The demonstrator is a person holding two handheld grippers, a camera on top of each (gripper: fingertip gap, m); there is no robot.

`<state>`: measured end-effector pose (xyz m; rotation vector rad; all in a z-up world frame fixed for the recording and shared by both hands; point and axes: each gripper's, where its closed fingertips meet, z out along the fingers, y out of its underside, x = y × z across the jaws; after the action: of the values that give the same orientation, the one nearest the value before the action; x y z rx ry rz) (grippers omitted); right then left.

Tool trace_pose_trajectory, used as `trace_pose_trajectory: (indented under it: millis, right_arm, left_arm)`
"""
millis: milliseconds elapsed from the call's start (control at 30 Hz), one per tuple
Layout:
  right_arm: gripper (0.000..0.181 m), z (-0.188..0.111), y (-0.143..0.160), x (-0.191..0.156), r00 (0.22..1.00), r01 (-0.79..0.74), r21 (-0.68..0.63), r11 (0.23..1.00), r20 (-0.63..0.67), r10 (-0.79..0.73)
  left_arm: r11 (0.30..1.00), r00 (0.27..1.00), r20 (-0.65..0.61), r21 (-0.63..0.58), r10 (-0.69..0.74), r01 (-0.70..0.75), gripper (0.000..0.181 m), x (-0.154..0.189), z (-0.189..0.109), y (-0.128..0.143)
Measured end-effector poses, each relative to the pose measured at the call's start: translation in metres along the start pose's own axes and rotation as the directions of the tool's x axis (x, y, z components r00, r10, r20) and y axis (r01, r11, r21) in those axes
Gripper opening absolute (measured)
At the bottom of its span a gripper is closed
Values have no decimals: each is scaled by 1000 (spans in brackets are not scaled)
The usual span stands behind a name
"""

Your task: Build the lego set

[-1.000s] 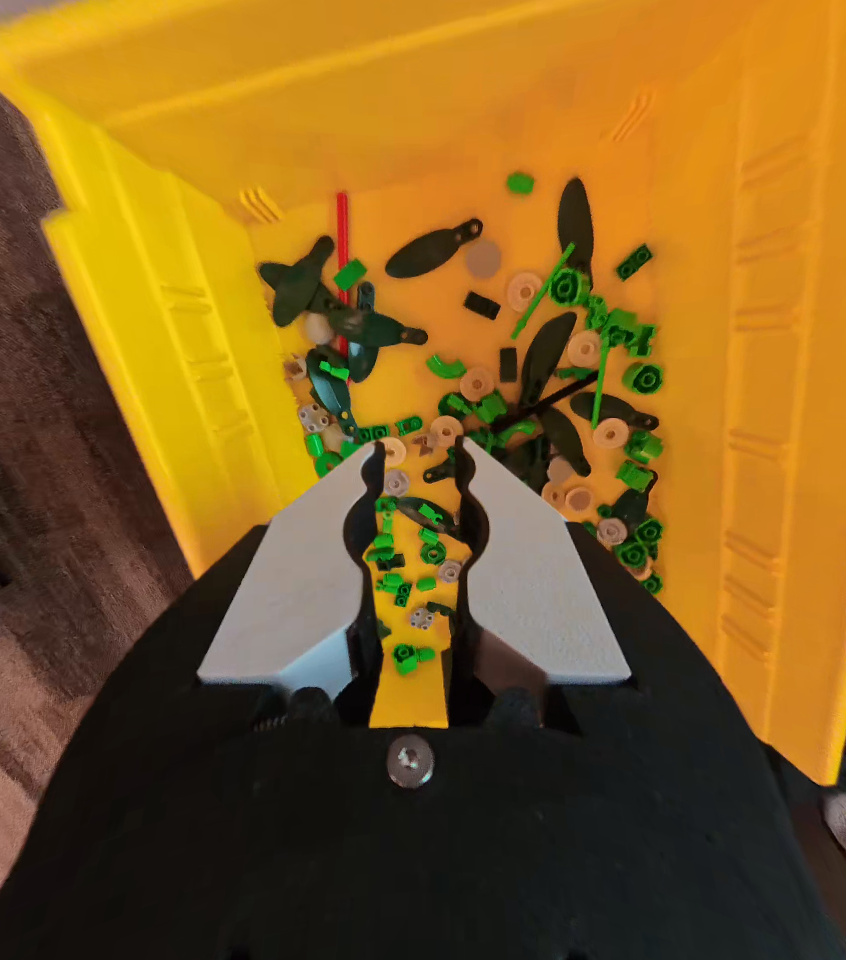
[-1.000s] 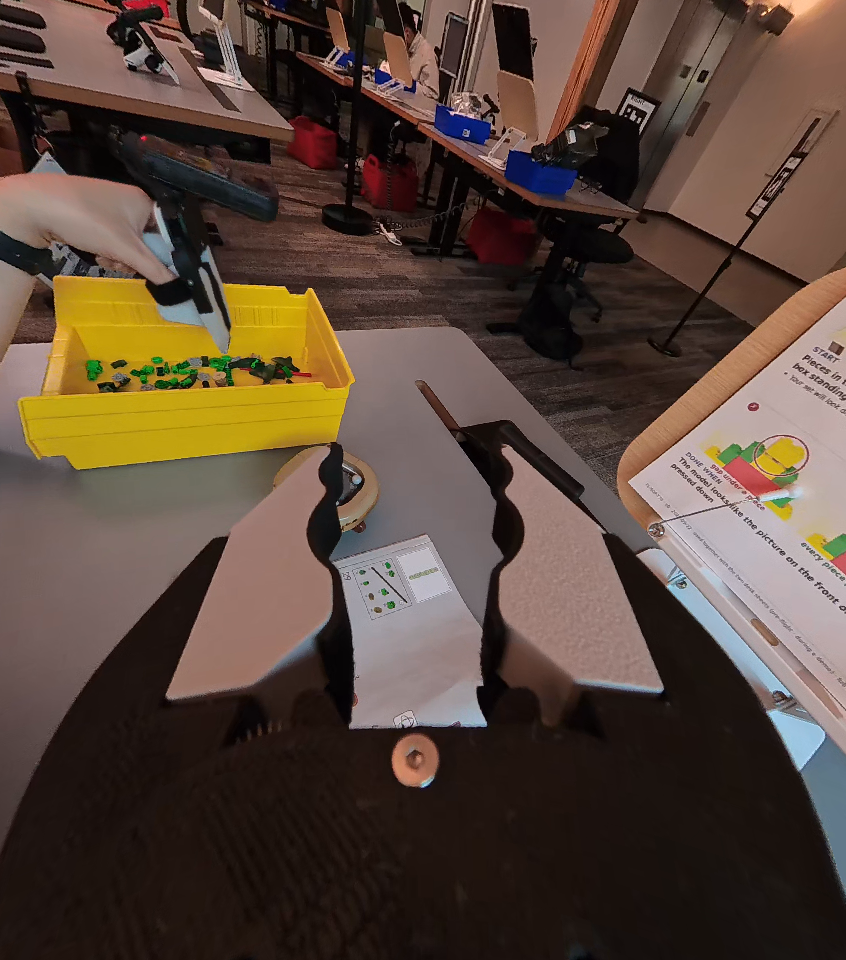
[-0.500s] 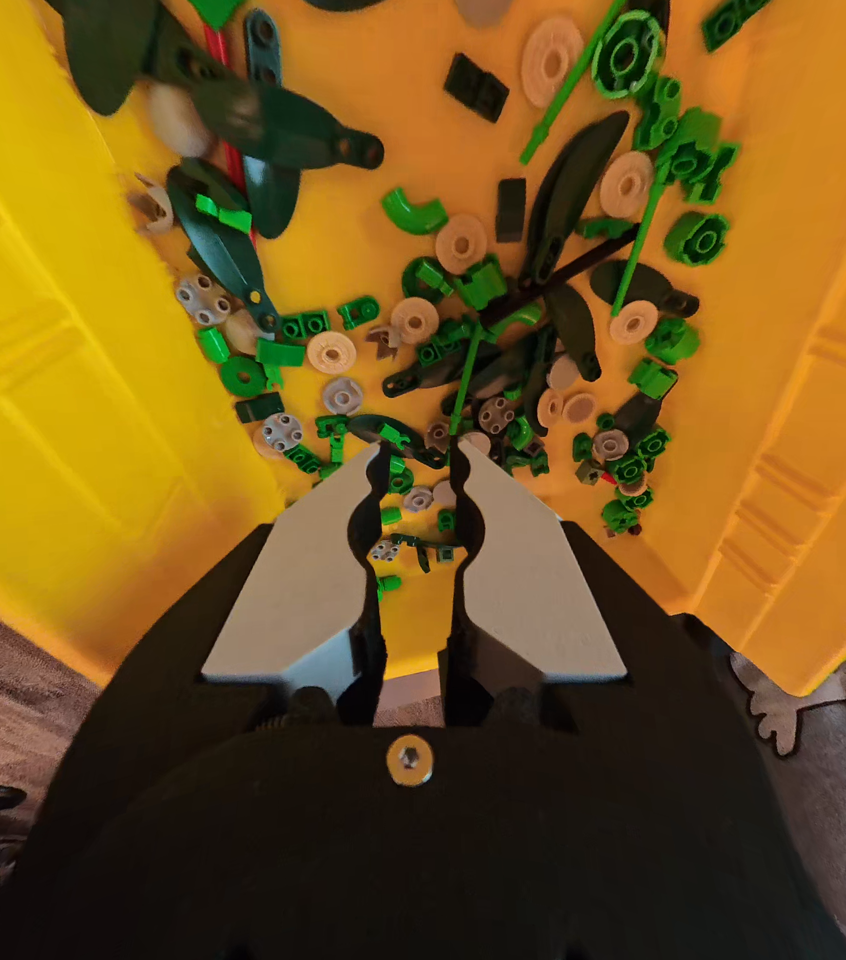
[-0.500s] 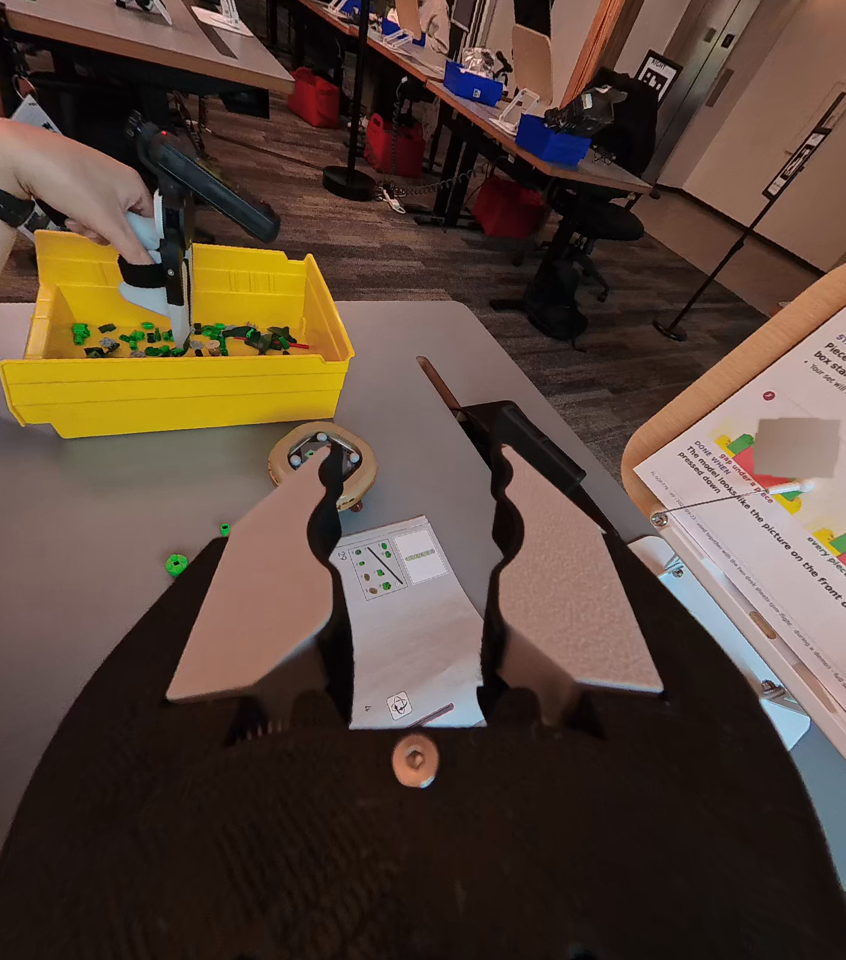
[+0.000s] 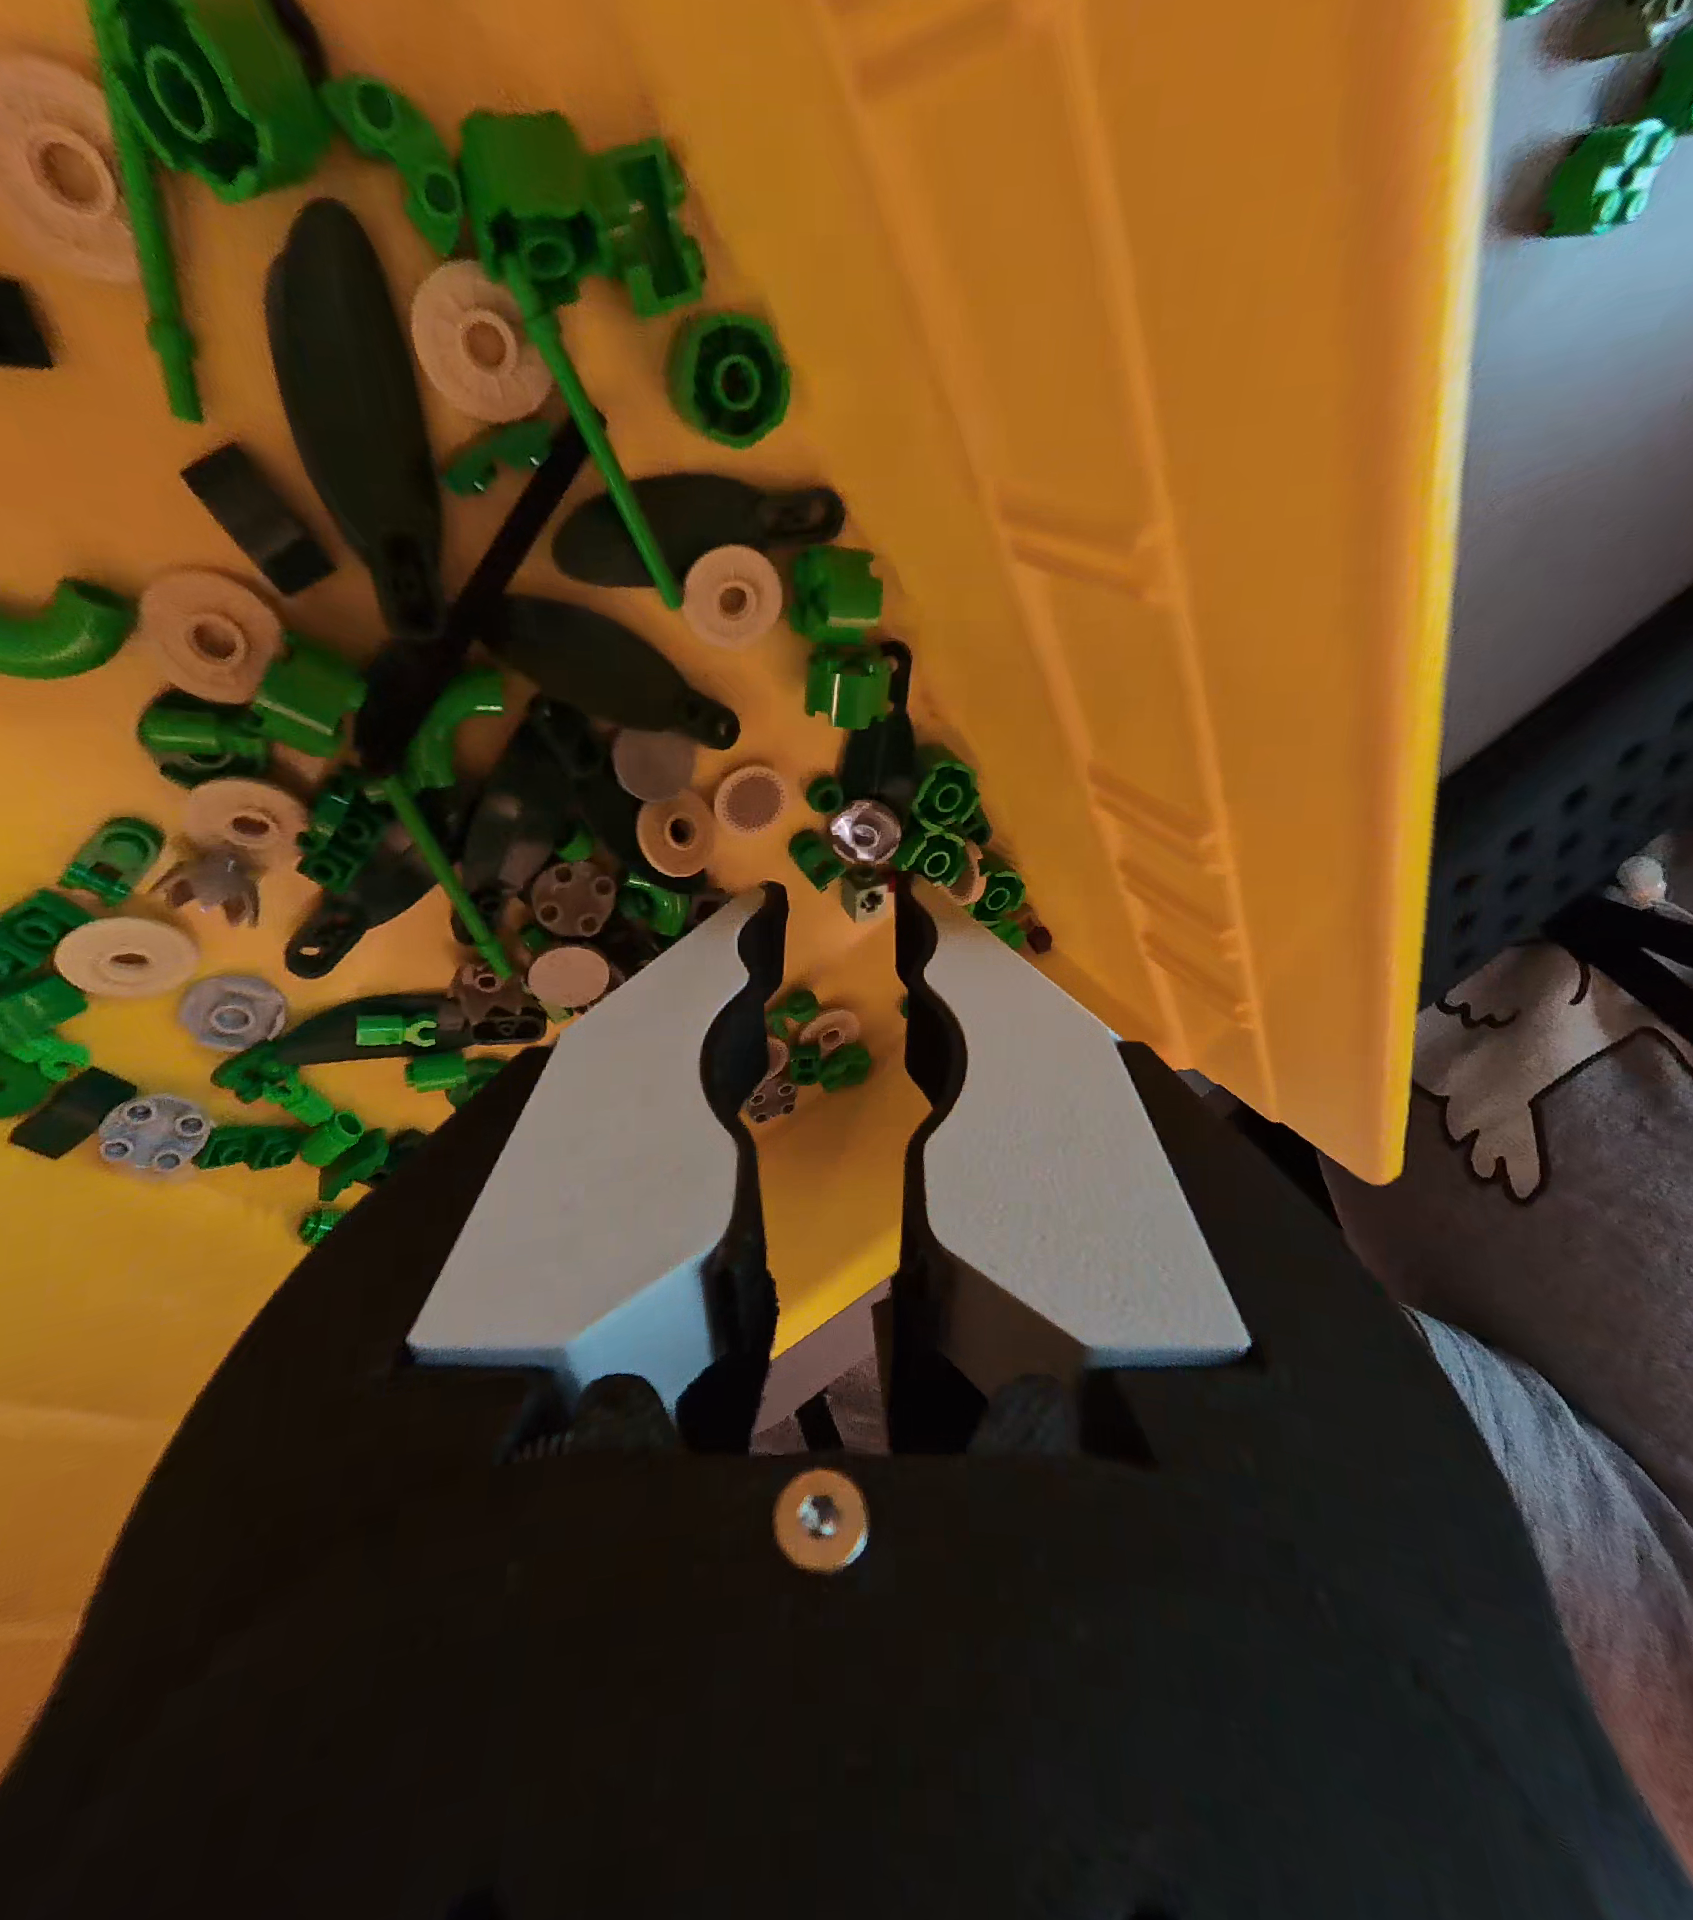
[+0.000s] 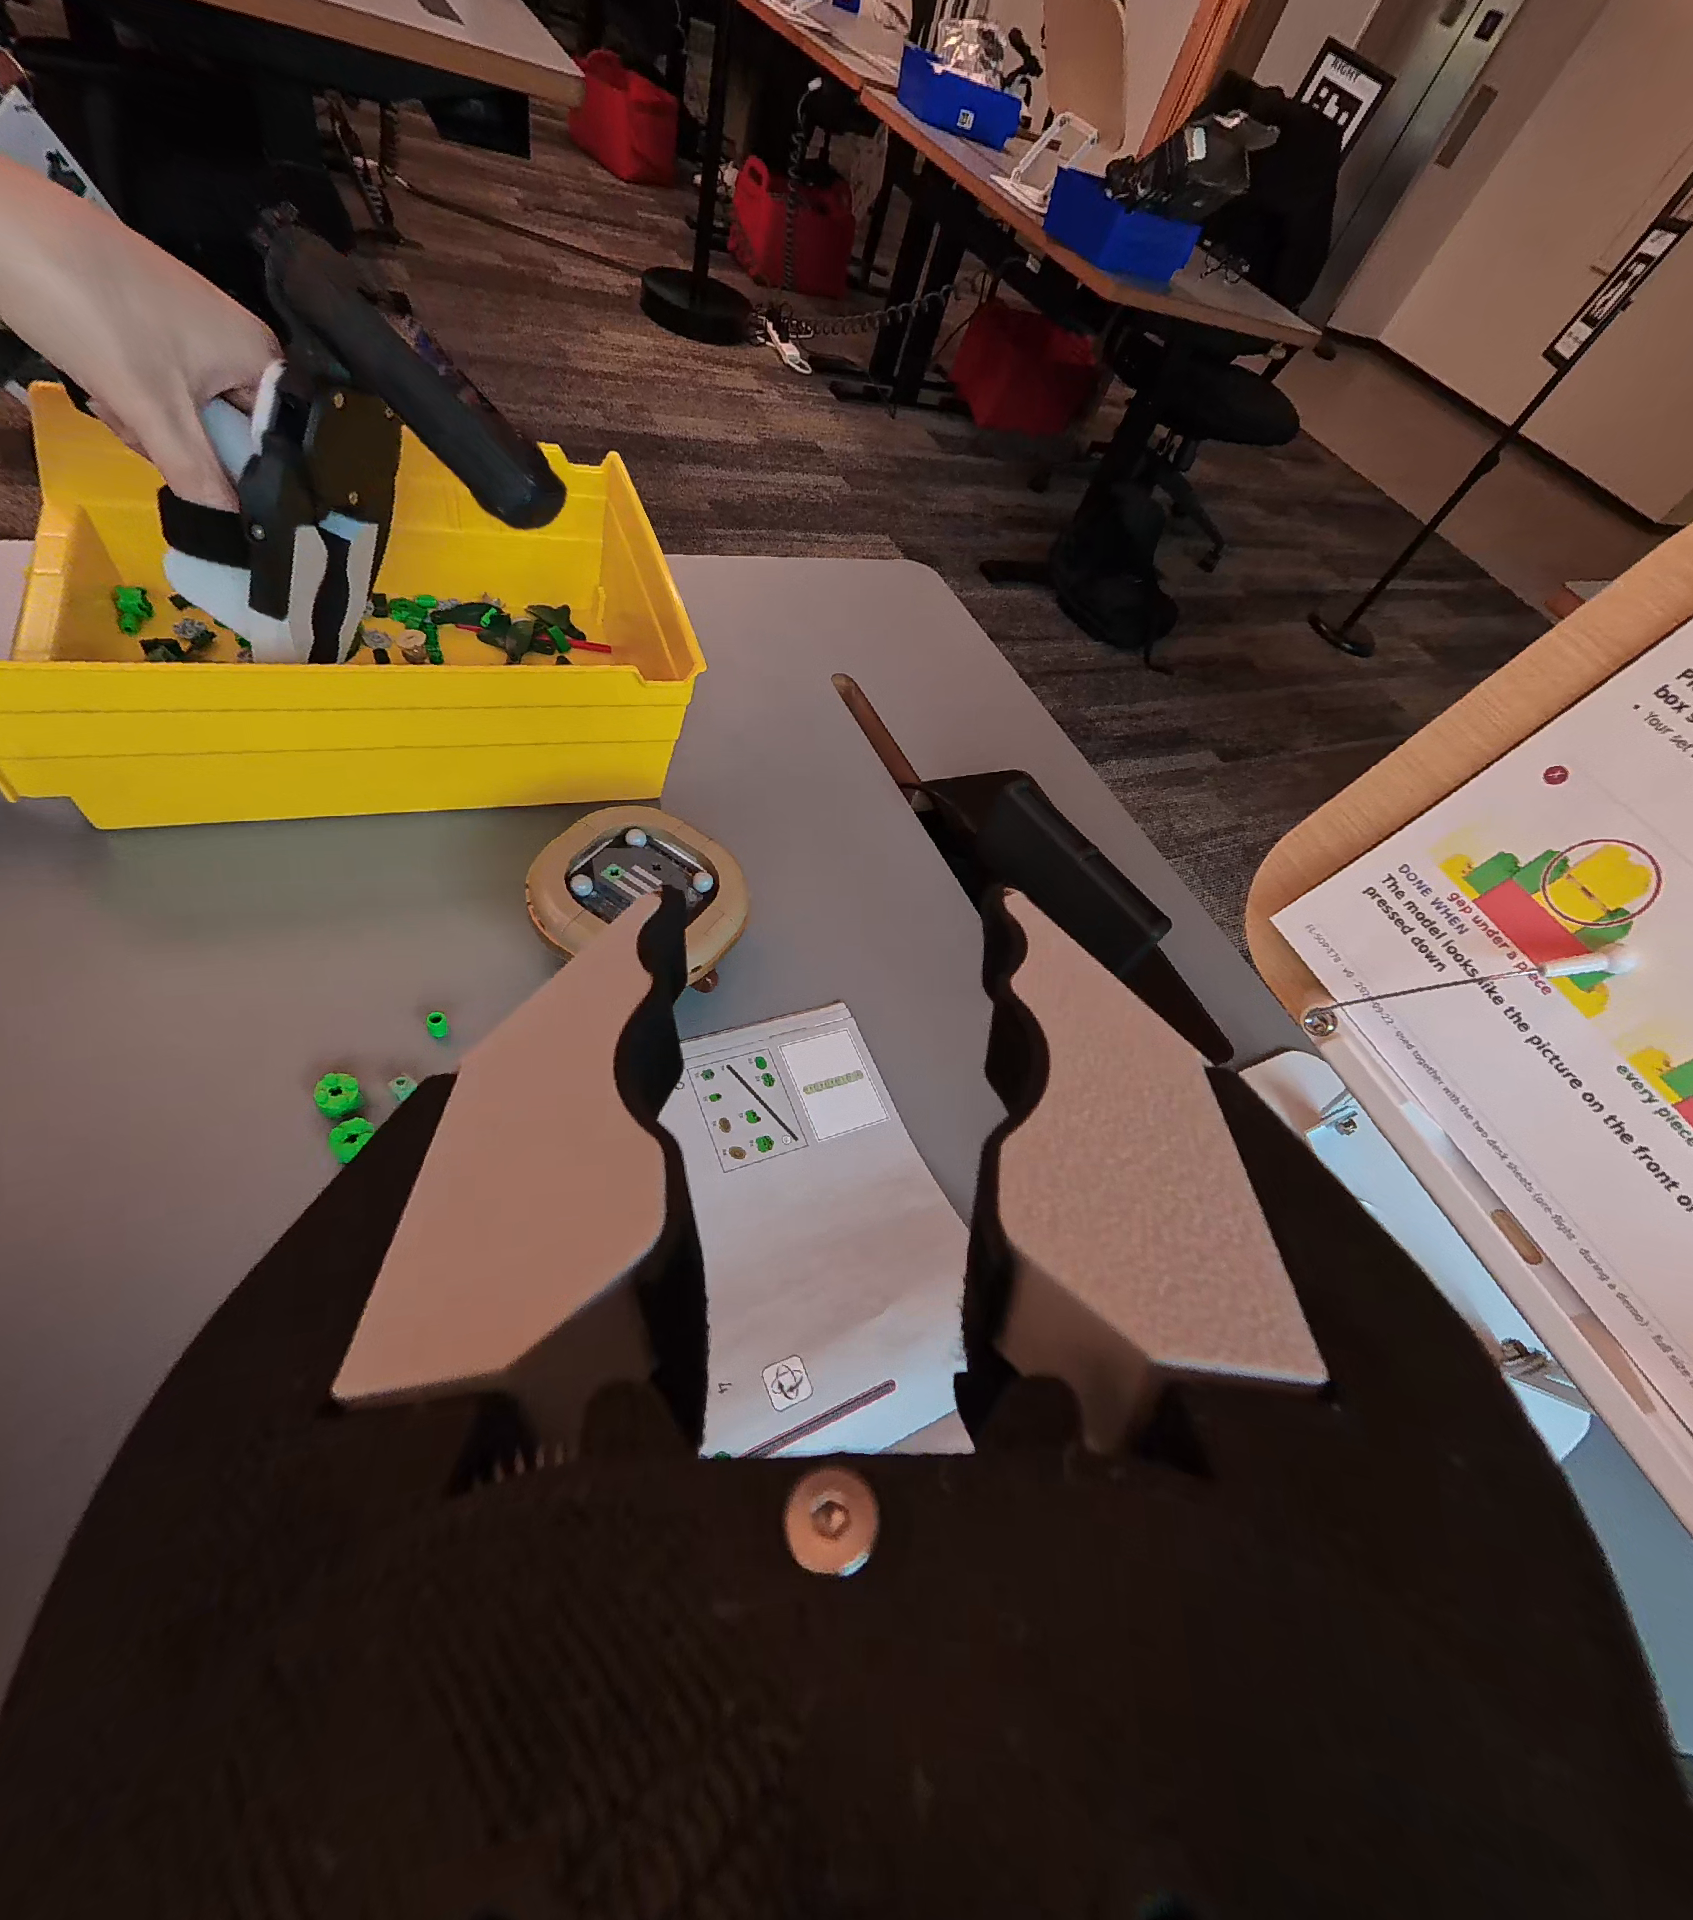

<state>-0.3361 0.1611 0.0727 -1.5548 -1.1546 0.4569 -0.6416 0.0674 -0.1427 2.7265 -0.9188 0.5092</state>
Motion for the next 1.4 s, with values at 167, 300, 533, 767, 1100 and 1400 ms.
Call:
trace_pose_trajectory:
  millis: [167, 300, 533, 767, 1100, 1400]
  right_arm:
    - [57, -3, -1, 1, 1000, -1, 6, 1000, -6, 1]
    - [57, -5, 0, 3, 1000, 1, 4, 1000, -9, -1]
    - [57, -4, 11, 11, 1000, -19, -20, 1000, -22, 19]
    - [57, 3, 29, 23, 997, -68, -52, 996, -25, 67]
    - [57, 12, 44, 29, 996, -90, -90, 992, -26, 88]
    - [57, 16, 46, 27, 996, -90, -95, 991, -13, 89]
  left_arm:
    - [999, 999, -2, 9, -34, 34, 20, -4, -2, 3]
    - [999, 999, 1, 7, -39, 39, 20, -5, -3, 4]
    - [999, 999, 7, -1, -37, 37, 19, -3, -1, 3]
    - [999, 999, 24, 1, -39, 39, 19, -4, -2, 1]
    - [999, 999, 42, 26, -21, 20, 18, -5, -5, -4]
    - [955, 967, 137, 179, 216, -238, 12, -8, -24, -28]
